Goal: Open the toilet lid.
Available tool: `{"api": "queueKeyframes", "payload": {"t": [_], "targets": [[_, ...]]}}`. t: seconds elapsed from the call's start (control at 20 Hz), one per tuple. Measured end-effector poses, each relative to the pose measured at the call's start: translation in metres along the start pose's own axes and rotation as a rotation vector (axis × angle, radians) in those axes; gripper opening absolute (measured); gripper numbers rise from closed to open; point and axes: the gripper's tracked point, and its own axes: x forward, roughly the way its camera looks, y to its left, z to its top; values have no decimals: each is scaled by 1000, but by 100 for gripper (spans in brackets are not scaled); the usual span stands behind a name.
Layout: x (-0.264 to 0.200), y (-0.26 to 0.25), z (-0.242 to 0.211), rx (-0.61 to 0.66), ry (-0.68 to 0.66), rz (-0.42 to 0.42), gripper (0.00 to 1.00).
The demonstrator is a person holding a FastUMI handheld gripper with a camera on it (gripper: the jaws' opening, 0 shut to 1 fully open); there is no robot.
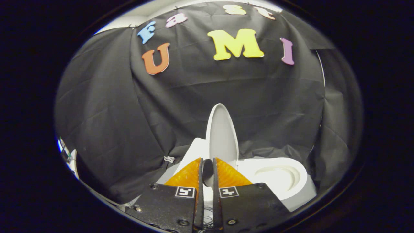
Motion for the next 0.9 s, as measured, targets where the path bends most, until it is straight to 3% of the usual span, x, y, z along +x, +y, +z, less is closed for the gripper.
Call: {"api": "queueKeyframes", "payload": {"t": [0.2,0.3,0.4,0.5,0.7,0.9], "targets": [[7,18,-4,-214,-25,90,22],[6,19,-3,-283,-44,116,42],[-1,5,8,-311,-120,85,62],[-16,1,22,-290,-208,90,82],[-51,-29,36,-167,-314,116,95],[-82,-97,26,-70,-376,39,100]]}}
